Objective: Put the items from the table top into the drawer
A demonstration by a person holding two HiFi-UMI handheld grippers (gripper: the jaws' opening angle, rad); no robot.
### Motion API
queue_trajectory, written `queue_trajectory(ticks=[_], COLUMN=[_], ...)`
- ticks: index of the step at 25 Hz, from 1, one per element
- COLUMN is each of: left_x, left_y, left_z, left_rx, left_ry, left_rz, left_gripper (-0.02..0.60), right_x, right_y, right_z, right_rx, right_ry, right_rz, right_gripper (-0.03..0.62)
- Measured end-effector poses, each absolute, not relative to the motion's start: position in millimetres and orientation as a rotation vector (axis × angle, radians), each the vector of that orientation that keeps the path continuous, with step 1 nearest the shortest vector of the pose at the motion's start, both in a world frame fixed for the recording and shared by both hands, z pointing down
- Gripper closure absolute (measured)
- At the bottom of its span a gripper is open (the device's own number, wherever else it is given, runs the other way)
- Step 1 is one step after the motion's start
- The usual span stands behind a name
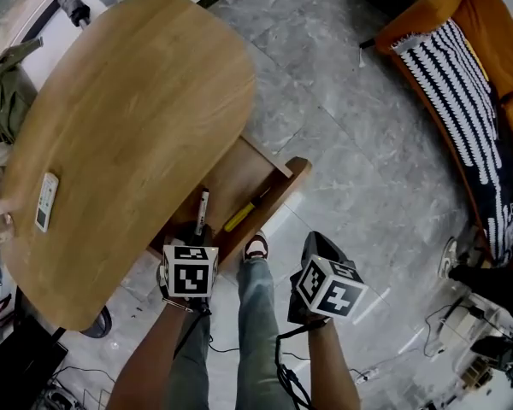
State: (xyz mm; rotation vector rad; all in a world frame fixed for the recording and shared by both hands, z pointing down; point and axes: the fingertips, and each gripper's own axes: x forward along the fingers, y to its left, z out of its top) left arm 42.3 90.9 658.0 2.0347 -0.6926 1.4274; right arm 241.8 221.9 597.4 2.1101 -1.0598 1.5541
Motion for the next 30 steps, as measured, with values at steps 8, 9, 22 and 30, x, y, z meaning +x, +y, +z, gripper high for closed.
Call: queue_trajectory(ticks=[8, 9, 22, 30], left_x=[42, 42, 55, 25], left_y=[99, 99, 104, 92], left_z=[655, 654, 606, 562], left_rx=[2.038, 2.037, 2.138, 2.128], left_ry=[-0.633, -0.632, -0.591, -0.674], left_rz=[1.43, 1.428, 1.321, 1.236], left_gripper=[0.443, 0.443, 0.446, 0.448], right_x=[233, 232, 226, 195], right_y=[226, 226, 206, 187], right_z=[599, 599, 576, 550], right_rx=[2.104, 2.102, 2.101, 2.046], right_ry=[-1.045, -1.046, -1.101, -1.184], right_rz=[1.579, 1.579, 1.527, 1.496], right_gripper=[0.589, 0.589, 0.589, 0.589])
